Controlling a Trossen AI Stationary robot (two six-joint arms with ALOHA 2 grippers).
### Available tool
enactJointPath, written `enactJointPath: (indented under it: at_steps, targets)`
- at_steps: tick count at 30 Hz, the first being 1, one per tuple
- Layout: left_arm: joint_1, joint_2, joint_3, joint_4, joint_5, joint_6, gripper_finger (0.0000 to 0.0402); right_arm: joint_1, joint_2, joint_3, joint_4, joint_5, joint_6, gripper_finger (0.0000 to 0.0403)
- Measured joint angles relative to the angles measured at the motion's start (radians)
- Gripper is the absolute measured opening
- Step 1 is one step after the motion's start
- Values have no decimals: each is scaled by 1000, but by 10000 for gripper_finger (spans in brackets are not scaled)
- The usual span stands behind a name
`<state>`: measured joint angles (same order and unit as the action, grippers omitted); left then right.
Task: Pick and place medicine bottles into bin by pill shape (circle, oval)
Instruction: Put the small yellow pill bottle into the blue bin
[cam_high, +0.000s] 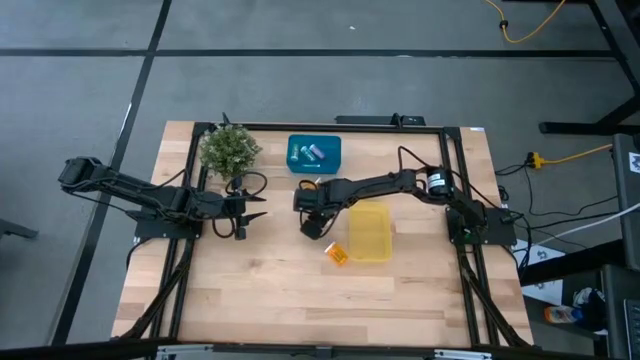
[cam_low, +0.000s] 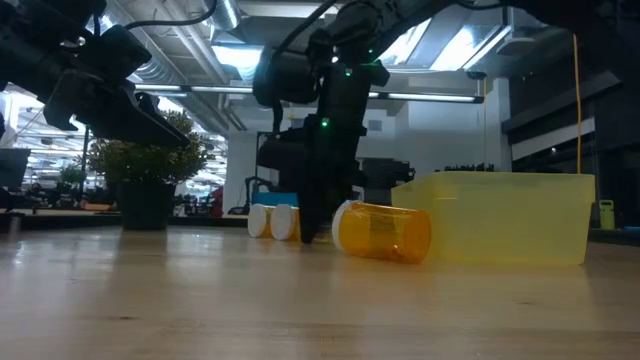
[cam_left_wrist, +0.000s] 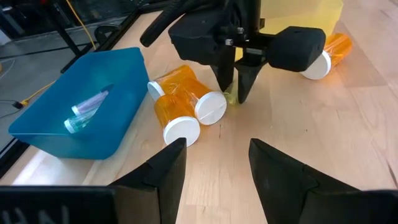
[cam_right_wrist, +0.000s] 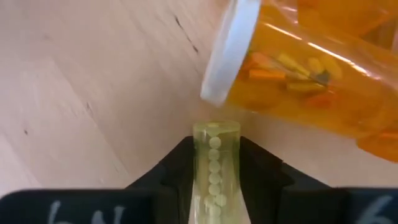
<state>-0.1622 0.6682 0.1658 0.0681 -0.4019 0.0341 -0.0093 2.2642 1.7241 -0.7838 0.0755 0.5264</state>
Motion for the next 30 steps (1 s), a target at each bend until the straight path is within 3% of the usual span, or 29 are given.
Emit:
enactJointPath:
  at_steps: [5,10,25,30]
  targets:
    - [0,0,0,0,0,0,169,24,3,38,17,5,25,112]
    - [0,0,0,0,0,0,169,57,3,132,6,17,-56,104]
    - [0,0,0,0,0,0,169,56,-1,375,-59,452,-220,112]
    - [0,0,0,0,0,0,169,17,-3,389,-43,482,-277,113]
